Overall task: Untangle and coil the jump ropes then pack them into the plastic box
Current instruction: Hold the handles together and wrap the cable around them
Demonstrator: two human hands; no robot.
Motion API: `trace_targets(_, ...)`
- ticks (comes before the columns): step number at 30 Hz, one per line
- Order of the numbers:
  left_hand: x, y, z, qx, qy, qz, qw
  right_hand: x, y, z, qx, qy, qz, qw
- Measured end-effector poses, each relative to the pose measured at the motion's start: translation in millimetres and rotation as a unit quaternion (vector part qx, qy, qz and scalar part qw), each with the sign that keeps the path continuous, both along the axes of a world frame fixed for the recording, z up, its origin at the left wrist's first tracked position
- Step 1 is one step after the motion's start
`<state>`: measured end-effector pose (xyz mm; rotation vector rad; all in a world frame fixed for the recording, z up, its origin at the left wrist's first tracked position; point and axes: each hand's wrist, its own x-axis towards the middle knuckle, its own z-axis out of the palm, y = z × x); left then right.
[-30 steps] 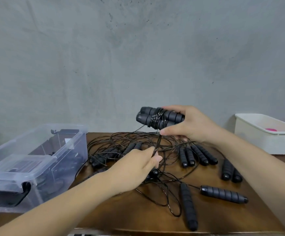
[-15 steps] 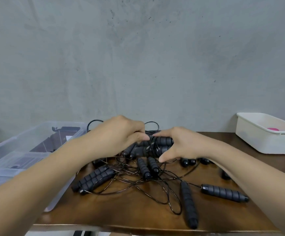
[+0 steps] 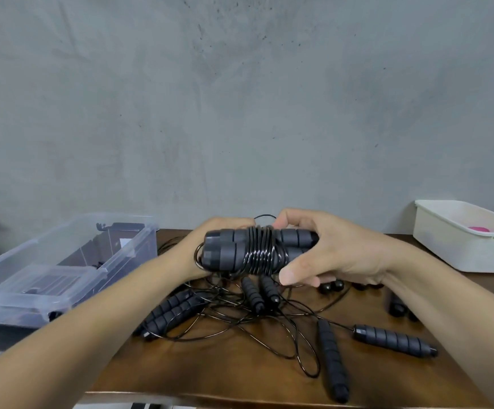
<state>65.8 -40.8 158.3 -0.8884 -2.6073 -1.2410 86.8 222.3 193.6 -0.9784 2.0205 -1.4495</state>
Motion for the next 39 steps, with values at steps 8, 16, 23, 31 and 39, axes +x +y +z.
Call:
trace_targets(8,18,30,-28,-0.028,-0.025,0.055,0.998,-2,-2,-1,-0.101,0.039,-0.116,0.987)
trace_targets(16,26,40,-33,-0.006,-0.041,0.045,0.998,-19,-8,-16,-0.097,0.129,-0.258,0.953)
trace_targets(23,19,41,-23,0.035,-0.06,0.077,0.995,-33,-12,-34,-0.079,0.242,-0.367,0.895)
trace_targets(31,20,54,-27,0.042,-0.084,0.06,0.994,-34,-25,-35,-0.046,0.28,-0.354,0.891)
trace_targets(39,24,35,-29,0.029,-0.1,0.042,0.994,-38,-12,-36,-0.184,0.07,-0.276,0.941)
